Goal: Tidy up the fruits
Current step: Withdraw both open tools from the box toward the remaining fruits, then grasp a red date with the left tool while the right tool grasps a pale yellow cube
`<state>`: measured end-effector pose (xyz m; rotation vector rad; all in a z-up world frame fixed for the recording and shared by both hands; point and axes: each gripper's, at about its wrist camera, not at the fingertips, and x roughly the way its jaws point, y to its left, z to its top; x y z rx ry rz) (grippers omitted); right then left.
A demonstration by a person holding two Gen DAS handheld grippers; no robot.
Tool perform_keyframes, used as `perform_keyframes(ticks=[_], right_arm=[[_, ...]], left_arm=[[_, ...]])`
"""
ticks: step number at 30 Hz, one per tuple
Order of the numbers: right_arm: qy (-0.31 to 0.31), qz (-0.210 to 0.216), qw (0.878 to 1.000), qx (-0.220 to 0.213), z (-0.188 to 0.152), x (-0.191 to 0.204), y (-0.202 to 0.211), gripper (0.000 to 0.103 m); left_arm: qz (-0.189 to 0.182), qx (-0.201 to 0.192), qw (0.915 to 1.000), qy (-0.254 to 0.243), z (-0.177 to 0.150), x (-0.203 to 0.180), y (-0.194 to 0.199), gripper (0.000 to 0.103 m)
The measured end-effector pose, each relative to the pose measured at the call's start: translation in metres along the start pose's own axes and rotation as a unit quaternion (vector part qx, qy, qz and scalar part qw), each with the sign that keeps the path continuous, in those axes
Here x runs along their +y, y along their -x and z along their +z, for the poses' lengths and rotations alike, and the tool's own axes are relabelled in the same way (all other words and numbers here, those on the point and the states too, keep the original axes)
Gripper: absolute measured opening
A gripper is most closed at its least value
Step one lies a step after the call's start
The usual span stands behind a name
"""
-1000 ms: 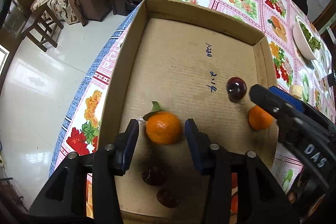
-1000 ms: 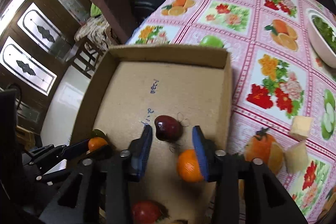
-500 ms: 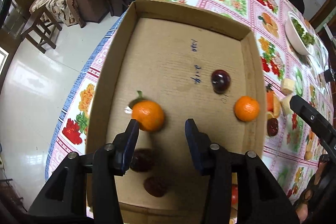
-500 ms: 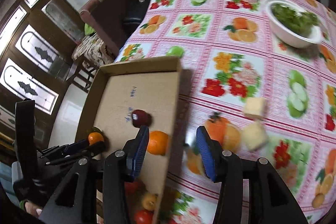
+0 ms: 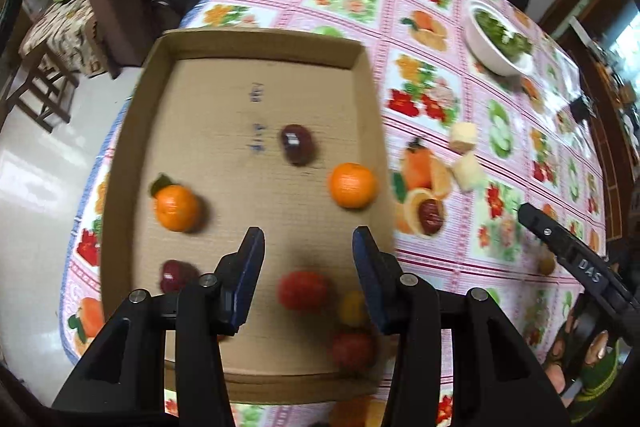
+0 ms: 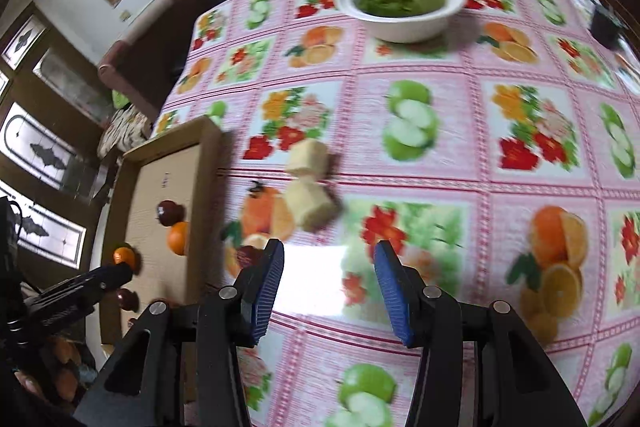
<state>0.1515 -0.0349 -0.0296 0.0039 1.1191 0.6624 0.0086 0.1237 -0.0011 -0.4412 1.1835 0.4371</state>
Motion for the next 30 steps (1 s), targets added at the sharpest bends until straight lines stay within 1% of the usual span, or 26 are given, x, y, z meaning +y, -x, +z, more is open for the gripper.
perform_keyframes(ticks=[5, 8, 14, 20, 23, 30], right_arm=[[-0.008, -0.006, 1.000, -0.005, -0.003, -0.013, 0.007, 0.050], [-0.010, -0.006, 1.000, -0.010, -0.002, -0.018, 0.011, 0.050], [-0.003, -0.003, 1.000, -0.009, -0.001, -0.021, 0.011, 0.050], [0.010, -0.003, 1.000, -0.007, 0.004, -0.021, 0.005, 0.050], [0.030, -0.003, 0.999, -0.009, 0.008, -0.017, 0.000, 0.049], [0.068, 0.009, 0.998, 0.015, 0.024, -0.001, -0.029, 0.048]], left_arm=[[-0.024, -0.004, 0.9993, -0.029, -0.004, -0.030, 0.005, 0.044], [-0.041, -0.003, 0.9985, -0.037, -0.004, -0.043, 0.006, 0.044], [-0.057, 0.008, 0.9970, -0.052, -0.007, -0.071, -0.004, 0.044], [-0.058, 0.017, 0.9967, -0.054, -0.004, -0.087, -0.020, 0.044], [-0.058, 0.028, 0.9969, -0.046, -0.001, -0.091, -0.034, 0.044], [-0.042, 0.044, 0.9977, -0.029, 0.003, -0.092, -0.060, 0.044]])
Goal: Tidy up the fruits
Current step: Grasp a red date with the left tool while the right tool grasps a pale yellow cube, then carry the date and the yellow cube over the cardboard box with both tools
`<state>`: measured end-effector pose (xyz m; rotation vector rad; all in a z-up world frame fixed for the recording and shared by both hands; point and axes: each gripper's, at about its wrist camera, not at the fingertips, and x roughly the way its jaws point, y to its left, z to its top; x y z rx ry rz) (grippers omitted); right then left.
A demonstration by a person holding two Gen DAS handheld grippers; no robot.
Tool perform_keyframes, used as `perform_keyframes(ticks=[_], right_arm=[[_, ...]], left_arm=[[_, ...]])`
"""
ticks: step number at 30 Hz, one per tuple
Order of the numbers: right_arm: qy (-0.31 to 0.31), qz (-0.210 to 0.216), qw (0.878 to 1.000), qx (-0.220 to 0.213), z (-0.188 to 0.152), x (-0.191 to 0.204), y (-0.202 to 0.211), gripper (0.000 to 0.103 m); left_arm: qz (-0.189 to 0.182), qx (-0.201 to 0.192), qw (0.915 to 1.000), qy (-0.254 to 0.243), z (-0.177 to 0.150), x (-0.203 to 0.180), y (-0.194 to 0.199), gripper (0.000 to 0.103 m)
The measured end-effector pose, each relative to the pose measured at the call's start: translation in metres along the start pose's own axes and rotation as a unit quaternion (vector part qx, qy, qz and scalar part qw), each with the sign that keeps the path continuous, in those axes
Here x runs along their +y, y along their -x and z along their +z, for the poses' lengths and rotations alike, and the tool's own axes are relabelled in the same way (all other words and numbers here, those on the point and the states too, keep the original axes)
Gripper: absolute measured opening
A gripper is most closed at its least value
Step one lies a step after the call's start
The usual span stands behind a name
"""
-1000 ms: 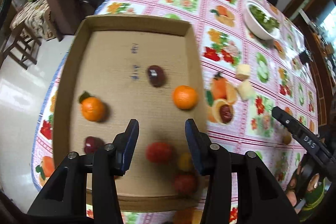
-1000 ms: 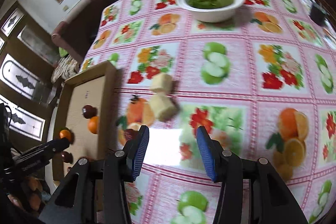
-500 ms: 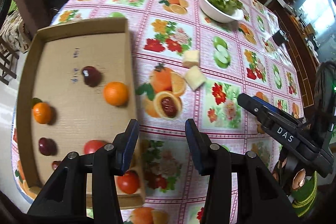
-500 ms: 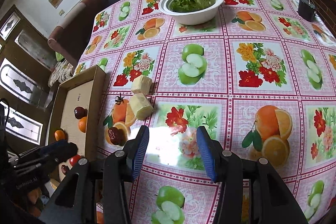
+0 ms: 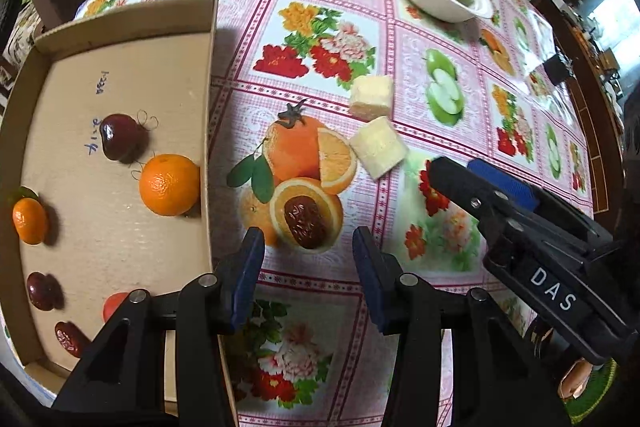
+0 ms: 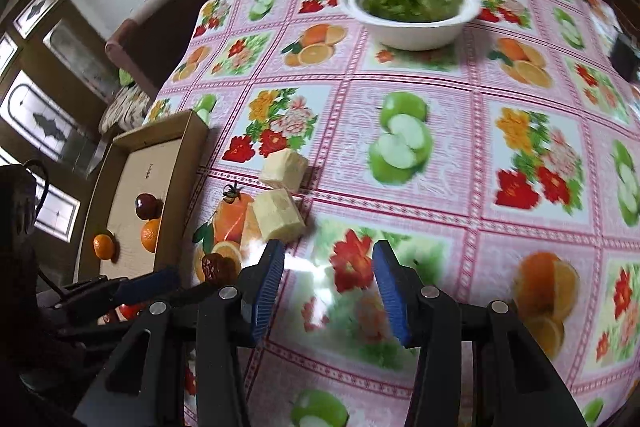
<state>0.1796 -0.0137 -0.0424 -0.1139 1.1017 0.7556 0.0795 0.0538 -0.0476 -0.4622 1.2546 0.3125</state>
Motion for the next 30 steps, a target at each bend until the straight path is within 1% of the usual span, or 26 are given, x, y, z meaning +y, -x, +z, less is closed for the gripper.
perform_keyframes(ticks=[8, 11, 13, 14, 15, 16, 18, 19, 21, 24, 28, 30], right_arm=[[0.043, 0.017, 0.998, 0.032, 0.019, 0.024, -0.033, 0.048], [0.057, 0.012, 0.997, 0.049, 0.021, 0.031, -0.049, 0.047], [0.064, 0.006, 0.997, 0.049, 0.021, 0.034, -0.054, 0.046], [0.072, 0.006, 0.996, 0.045, 0.021, 0.036, -0.054, 0.036], [0.073, 0.009, 0.996, 0.047, 0.022, 0.036, -0.054, 0.035], [0.071, 0.012, 0.996, 0.048, 0.021, 0.035, -0.053, 0.035], [0.063, 0.016, 0.997, 0.042, 0.018, 0.029, -0.046, 0.034], [0.056, 0.017, 0.998, 0.039, 0.016, 0.023, -0.041, 0.034], [0.038, 0.021, 0.998, 0.034, 0.012, 0.012, -0.031, 0.034], [0.012, 0.016, 0.999, 0.028, 0.002, -0.008, -0.017, 0.034], [-0.026, 0.010, 0.999, 0.021, -0.014, -0.033, 0.002, 0.034], [-0.038, 0.008, 0.999, 0.017, -0.022, -0.039, 0.010, 0.034]], left_arm=[[0.002, 0.008, 0.9999, 0.009, 0.006, 0.006, -0.013, 0.044], [0.001, 0.008, 1.0000, 0.005, 0.007, 0.004, -0.016, 0.044], [0.006, 0.005, 1.0000, 0.000, 0.006, 0.002, -0.017, 0.044], [0.006, 0.005, 1.0000, -0.002, 0.006, 0.001, -0.018, 0.044], [0.002, 0.005, 1.0000, -0.004, 0.005, 0.000, -0.018, 0.042], [0.001, 0.005, 1.0000, -0.004, 0.006, 0.000, -0.019, 0.033], [0.000, 0.007, 1.0000, -0.007, 0.008, -0.002, -0.021, 0.021], [-0.003, 0.007, 0.9999, -0.006, 0.009, -0.002, -0.021, 0.019], [-0.004, 0.008, 0.9999, -0.007, 0.011, -0.003, -0.022, 0.019], [-0.004, 0.002, 0.9999, -0.011, 0.011, -0.005, -0.018, 0.019], [0.006, -0.009, 0.9997, -0.020, 0.010, -0.009, -0.008, 0.019], [0.018, -0.013, 0.9995, -0.022, 0.009, -0.011, -0.001, 0.019]])
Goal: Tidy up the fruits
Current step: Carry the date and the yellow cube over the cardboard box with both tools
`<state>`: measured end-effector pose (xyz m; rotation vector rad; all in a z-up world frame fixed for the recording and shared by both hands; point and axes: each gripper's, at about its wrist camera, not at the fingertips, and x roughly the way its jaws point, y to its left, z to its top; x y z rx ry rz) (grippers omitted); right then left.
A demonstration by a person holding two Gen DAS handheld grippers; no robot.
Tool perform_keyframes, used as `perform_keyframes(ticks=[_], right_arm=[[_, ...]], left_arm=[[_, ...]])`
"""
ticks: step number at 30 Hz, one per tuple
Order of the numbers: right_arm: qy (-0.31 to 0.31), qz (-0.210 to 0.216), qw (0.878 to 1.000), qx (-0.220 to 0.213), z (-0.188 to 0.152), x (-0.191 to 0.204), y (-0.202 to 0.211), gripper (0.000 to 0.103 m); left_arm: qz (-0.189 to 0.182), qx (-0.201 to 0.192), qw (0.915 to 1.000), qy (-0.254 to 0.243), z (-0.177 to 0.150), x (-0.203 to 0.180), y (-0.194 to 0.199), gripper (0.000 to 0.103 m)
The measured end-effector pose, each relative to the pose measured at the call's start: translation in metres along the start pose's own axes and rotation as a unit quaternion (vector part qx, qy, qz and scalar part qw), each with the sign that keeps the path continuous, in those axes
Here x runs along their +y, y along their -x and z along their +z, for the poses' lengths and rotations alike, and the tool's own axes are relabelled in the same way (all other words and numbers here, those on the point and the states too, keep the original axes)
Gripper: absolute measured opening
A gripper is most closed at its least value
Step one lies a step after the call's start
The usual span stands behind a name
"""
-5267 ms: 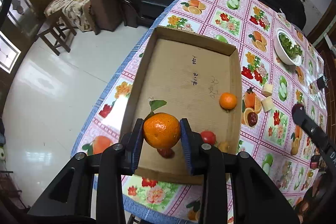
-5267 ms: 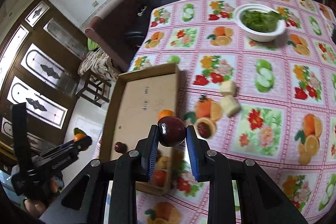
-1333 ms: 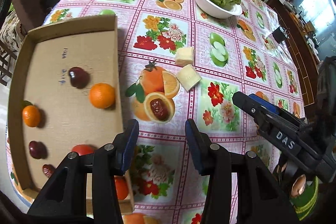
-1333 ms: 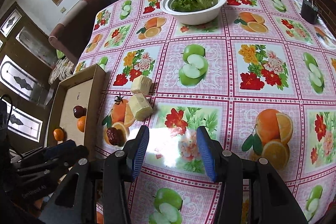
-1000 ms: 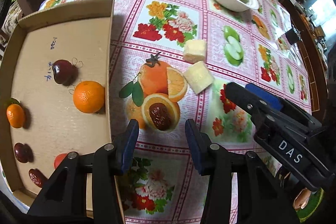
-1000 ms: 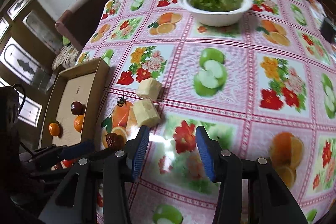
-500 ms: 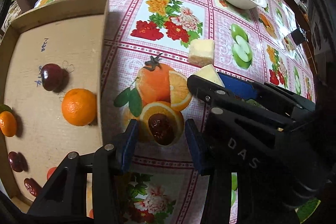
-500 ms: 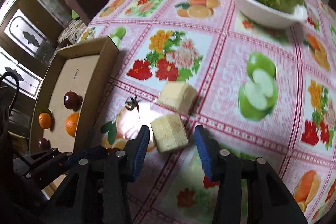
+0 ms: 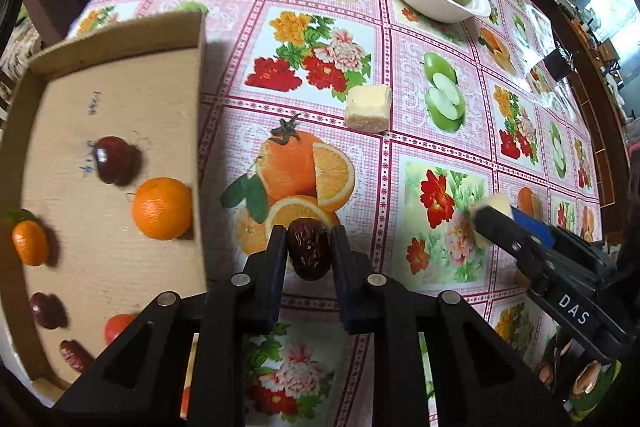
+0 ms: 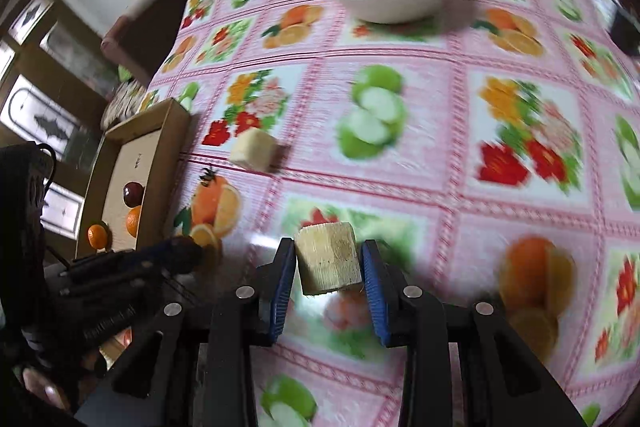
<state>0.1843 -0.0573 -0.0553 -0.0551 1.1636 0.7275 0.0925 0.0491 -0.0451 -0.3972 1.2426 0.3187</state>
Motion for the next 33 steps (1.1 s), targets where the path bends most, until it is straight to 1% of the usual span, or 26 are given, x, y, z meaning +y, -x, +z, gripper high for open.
perform_keyframes(ticks=[6, 10, 20, 33], right_arm=[[-0.028, 0.002, 1.000, -0.012, -0.017, -0.015, 0.021, 0.034], [-0.030, 0.004, 0.999, -0.021, -0.020, -0.012, 0.031, 0.034], [-0.012, 0.023, 0.999, -0.033, -0.018, 0.023, 0.040, 0.034], [0.016, 0.044, 0.998, -0.041, -0.014, 0.073, 0.040, 0.034]], left_arm=[[0.017, -0.010, 0.9998, 0.005, -0.008, 0.009, 0.022, 0.019], [0.014, -0.017, 0.9997, 0.006, -0.012, 0.013, 0.033, 0.019], [0.011, -0.037, 0.9992, 0.012, -0.018, 0.030, 0.057, 0.019], [0.025, -0.052, 0.9973, 0.046, -0.022, 0.077, 0.080, 0.019]])
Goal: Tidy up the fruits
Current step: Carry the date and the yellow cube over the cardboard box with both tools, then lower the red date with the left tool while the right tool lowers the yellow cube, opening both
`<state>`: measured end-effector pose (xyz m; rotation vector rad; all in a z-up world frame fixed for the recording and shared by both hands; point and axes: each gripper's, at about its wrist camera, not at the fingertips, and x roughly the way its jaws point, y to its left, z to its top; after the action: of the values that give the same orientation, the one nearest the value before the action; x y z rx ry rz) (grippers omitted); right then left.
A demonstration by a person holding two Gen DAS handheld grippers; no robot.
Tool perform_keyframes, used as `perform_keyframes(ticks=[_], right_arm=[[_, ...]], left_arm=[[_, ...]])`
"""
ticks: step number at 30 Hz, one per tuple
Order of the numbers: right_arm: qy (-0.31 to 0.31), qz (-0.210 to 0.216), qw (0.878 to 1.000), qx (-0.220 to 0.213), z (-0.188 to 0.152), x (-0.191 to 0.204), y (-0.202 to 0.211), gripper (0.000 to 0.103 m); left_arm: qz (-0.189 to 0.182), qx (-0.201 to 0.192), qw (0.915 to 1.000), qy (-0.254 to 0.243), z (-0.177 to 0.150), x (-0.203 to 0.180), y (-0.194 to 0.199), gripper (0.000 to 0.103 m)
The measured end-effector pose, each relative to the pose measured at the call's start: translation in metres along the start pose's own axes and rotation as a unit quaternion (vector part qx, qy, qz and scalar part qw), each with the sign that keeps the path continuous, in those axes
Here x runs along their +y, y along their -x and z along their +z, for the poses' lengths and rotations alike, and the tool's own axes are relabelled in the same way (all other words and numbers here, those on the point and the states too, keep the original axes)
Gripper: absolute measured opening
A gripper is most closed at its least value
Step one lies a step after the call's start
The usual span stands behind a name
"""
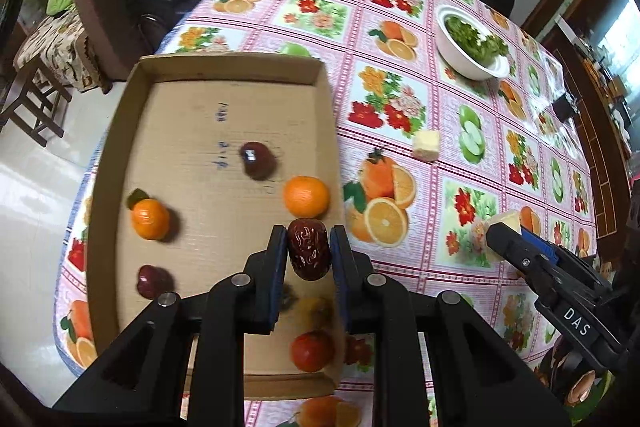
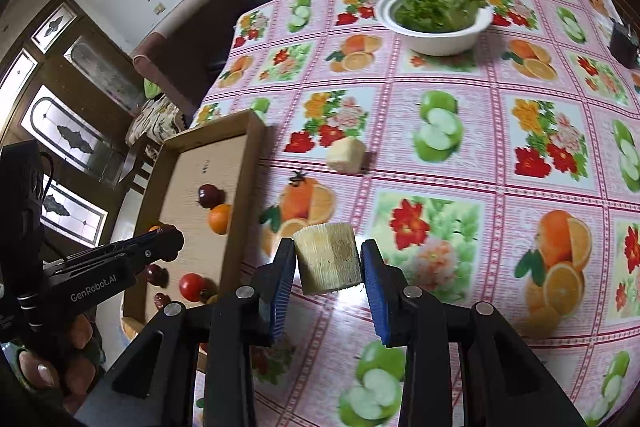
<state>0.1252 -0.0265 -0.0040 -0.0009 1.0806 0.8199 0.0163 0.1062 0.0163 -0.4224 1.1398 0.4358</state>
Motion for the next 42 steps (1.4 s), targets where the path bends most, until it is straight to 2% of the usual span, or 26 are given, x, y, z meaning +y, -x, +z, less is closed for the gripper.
perform_keyframes(ticks=[15, 27, 42], right_arm=[[0.032, 0.025, 0.999, 0.001, 0.010, 0.053, -0.016, 0.034], [0.065, 0.034, 0.997, 0.012, 0.019, 0.091, -0.041, 0.034], [0.100, 0.034, 0.994, 0.024, 0.054, 0.140, -0.091, 0.034]], left_arm=[[0.016, 0.001, 0.9995, 0.026, 0.002, 0.041, 0.002, 0.019], [0.034, 0.011, 0.9969, 0.070, 0.004, 0.084, -0.006, 0.019], [0.048, 0.012, 0.9943, 0.095, 0.033, 0.113, -0.025, 0.019]])
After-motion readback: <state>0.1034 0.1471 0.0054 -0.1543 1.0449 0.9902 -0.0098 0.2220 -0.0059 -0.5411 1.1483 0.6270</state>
